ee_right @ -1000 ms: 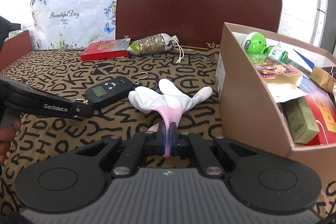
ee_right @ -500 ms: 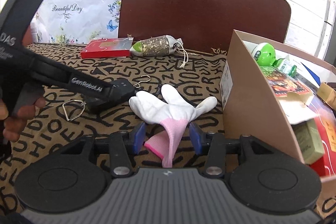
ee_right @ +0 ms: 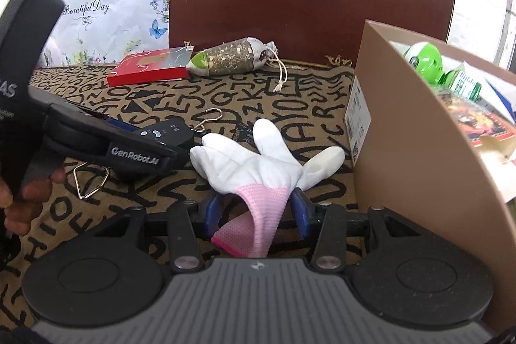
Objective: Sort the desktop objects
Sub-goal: 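Carry the scale and glove to the cardboard box with left and right grippers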
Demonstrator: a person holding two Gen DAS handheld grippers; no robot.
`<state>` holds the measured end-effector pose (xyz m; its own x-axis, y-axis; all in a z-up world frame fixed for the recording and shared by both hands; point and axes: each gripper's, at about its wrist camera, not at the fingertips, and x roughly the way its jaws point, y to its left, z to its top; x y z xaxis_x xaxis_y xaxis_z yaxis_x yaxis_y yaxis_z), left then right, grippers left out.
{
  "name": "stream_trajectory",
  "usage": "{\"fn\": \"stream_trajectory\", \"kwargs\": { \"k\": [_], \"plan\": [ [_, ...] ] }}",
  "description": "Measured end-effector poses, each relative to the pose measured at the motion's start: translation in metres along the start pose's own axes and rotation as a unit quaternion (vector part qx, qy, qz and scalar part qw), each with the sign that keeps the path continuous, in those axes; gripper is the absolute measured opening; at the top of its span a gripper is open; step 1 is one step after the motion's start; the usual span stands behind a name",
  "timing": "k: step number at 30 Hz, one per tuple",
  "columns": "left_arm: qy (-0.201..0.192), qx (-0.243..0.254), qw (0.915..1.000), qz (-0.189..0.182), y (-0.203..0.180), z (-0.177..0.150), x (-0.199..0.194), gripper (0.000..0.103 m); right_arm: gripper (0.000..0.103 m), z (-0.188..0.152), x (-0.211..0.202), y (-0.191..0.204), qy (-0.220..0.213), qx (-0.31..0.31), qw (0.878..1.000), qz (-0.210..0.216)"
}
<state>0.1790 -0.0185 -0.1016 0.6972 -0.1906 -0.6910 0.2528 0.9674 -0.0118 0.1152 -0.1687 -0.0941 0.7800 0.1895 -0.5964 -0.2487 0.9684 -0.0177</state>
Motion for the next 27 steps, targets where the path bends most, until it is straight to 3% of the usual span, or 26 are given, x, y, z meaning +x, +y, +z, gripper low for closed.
{"fn": "stream_trajectory", "kwargs": {
  "k": [1,6,14,27],
  "plan": [
    [0.001,0.0,1.0,0.001,0.0,-0.001,-0.002,0.054,0.019,0.0,-0.001,0.0,-0.001,0.0,1.0,0.002],
    [0.008,-0.018,0.9998,-0.002,-0.001,-0.005,-0.012,0.053,0.007,0.004,-0.015,0.0,-0.02,0.004,1.0,0.011],
    [0.0,-0.056,0.9983,-0.016,-0.006,-0.014,-0.041,0.053,0.005,0.017,-0.052,-0.001,-0.064,0.002,0.998,0.018],
    [-0.049,-0.051,0.9965,-0.043,-0.038,-0.004,-0.103,0.053,0.001,0.024,-0.124,-0.017,-0.14,0.007,0.99,-0.001]
  ]
}}
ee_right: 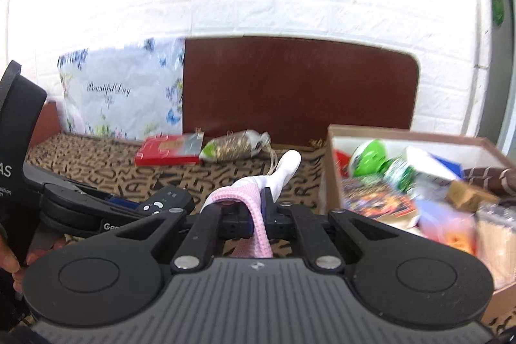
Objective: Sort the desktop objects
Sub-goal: 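Carry the scale and glove to the cardboard box with left and right grippers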
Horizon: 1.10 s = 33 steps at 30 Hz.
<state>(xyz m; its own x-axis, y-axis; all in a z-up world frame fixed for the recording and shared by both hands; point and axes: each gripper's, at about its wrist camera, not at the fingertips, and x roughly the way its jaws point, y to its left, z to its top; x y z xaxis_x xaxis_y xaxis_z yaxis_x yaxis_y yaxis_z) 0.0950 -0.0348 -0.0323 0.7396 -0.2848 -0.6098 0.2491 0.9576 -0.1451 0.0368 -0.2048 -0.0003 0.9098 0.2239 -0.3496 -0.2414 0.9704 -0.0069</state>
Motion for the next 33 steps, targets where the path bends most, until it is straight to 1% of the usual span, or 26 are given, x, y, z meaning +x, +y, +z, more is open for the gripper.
{"fn": "stream_trajectory", "kwargs": {
  "k": [5,10,19,22,28,33],
  "plan": [
    [-0.022,0.011,0.9995,-0.021,-0.021,0.012,-0.017,0.053,0.001,0.008,-0.03,-0.016,-0.032,0.008,0.999,-0.022],
    [-0.039,0.03,0.9977,-0.047,-0.049,0.027,-0.028,0.053,0.001,0.013,-0.053,-0.038,-0.056,0.02,0.997,-0.053],
    [-0.062,0.066,0.9915,-0.093,-0.113,0.054,-0.036,0.053,0.001,0.014,-0.079,-0.092,-0.082,0.044,0.989,-0.114],
    [-0.068,0.068,0.9896,-0.107,-0.134,0.061,-0.034,0.053,0.001,0.011,-0.087,-0.115,-0.086,0.056,0.985,-0.138],
    [-0.059,0.079,0.9862,-0.133,-0.174,0.06,-0.02,0.053,0.001,-0.004,-0.092,-0.157,-0.081,0.08,0.977,-0.181],
    [-0.042,0.088,0.9853,-0.14,-0.201,0.059,0.001,0.053,0.001,-0.018,-0.09,-0.184,-0.074,0.099,0.972,-0.2]
  ]
}}
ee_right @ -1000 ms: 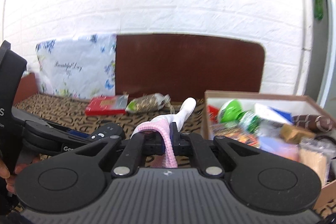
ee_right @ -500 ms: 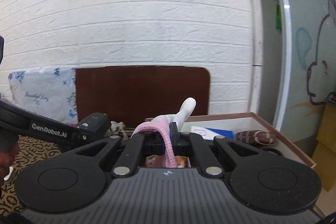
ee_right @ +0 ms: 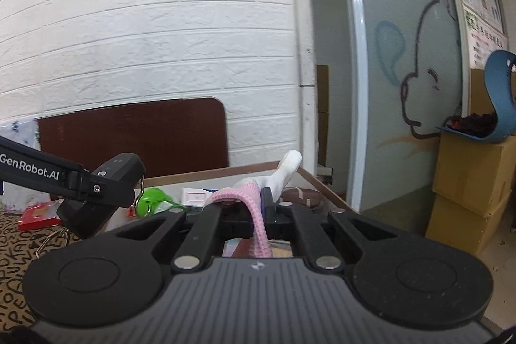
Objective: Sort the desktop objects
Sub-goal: 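Carry the scale and glove to the cardboard box with left and right grippers, then open the left gripper over the box while the right releases the glove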
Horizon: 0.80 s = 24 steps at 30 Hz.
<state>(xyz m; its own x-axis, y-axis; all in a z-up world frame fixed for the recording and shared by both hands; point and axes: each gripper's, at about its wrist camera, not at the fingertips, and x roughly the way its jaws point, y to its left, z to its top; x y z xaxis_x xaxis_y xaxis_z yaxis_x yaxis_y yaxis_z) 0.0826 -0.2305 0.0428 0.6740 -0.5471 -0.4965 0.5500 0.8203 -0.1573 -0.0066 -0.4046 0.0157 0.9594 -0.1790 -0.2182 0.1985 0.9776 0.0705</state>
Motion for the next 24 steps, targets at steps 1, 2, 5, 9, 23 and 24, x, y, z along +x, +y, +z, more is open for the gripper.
{"fn": "stream_trajectory", "kwargs": {
  "k": [1,2,5,9,23,24],
  "plan": [
    [0.003,0.001,1.0,0.0,-0.002,0.0,0.005,0.053,0.001,-0.002,0.003,-0.004,0.002,0.003,1.0,-0.003],
    [0.004,0.001,1.0,0.001,-0.004,0.0,0.01,0.053,0.001,-0.002,0.006,-0.007,0.003,0.007,1.0,-0.004],
    [0.01,0.002,0.9999,0.007,-0.009,0.0,0.025,0.053,0.001,-0.004,0.013,-0.015,0.004,0.018,1.0,-0.001],
    [0.017,0.001,0.9998,0.014,-0.01,0.001,0.04,0.053,0.001,-0.003,0.021,-0.018,-0.001,0.029,0.999,0.02],
    [0.054,0.022,0.9978,0.031,-0.014,-0.012,0.087,0.052,0.001,-0.024,0.072,-0.017,0.083,0.01,0.995,0.061],
    [0.055,0.023,0.9977,0.033,-0.013,-0.012,0.089,0.052,0.001,-0.025,0.074,-0.017,0.086,0.008,0.994,0.061]
  ]
}}
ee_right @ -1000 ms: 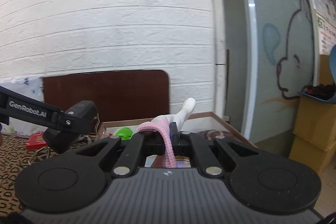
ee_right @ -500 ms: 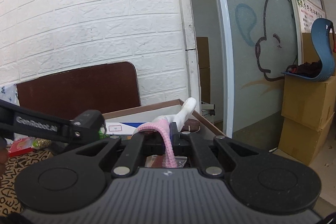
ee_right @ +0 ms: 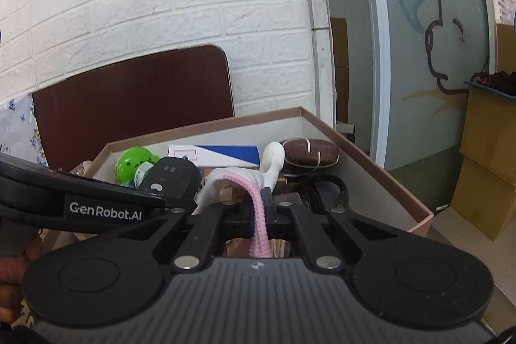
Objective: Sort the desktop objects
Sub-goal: 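Open the left gripper over the box while the right releases the glove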
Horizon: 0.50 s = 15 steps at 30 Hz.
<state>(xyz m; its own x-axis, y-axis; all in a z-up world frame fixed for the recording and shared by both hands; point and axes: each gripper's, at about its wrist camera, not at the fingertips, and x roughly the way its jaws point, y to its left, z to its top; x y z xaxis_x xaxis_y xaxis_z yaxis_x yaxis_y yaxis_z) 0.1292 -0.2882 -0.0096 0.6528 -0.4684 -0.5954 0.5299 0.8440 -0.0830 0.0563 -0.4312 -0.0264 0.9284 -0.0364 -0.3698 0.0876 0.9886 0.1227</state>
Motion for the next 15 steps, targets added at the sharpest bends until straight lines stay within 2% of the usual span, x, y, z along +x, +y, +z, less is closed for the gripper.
{"fn": "stream_trajectory", "kwargs": {
  "k": [6,9,12,15],
  "plan": [
    [0.001,-0.012,0.9999,-0.005,0.004,-0.001,0.006,0.052,0.003,-0.002,0.008,0.0,0.014,-0.01,1.0,-0.009],
    [-0.018,-0.009,0.9998,-0.004,0.004,0.001,-0.001,0.053,0.011,-0.001,0.007,0.001,0.02,-0.029,0.999,-0.013],
    [-0.036,-0.012,0.9992,-0.011,0.005,0.003,-0.011,0.062,0.034,0.0,0.001,0.002,0.022,-0.047,0.999,-0.003],
    [-0.054,-0.014,0.9984,-0.012,0.005,0.006,-0.024,0.071,0.04,0.001,-0.007,0.006,0.02,-0.067,0.998,-0.01]
  ]
}}
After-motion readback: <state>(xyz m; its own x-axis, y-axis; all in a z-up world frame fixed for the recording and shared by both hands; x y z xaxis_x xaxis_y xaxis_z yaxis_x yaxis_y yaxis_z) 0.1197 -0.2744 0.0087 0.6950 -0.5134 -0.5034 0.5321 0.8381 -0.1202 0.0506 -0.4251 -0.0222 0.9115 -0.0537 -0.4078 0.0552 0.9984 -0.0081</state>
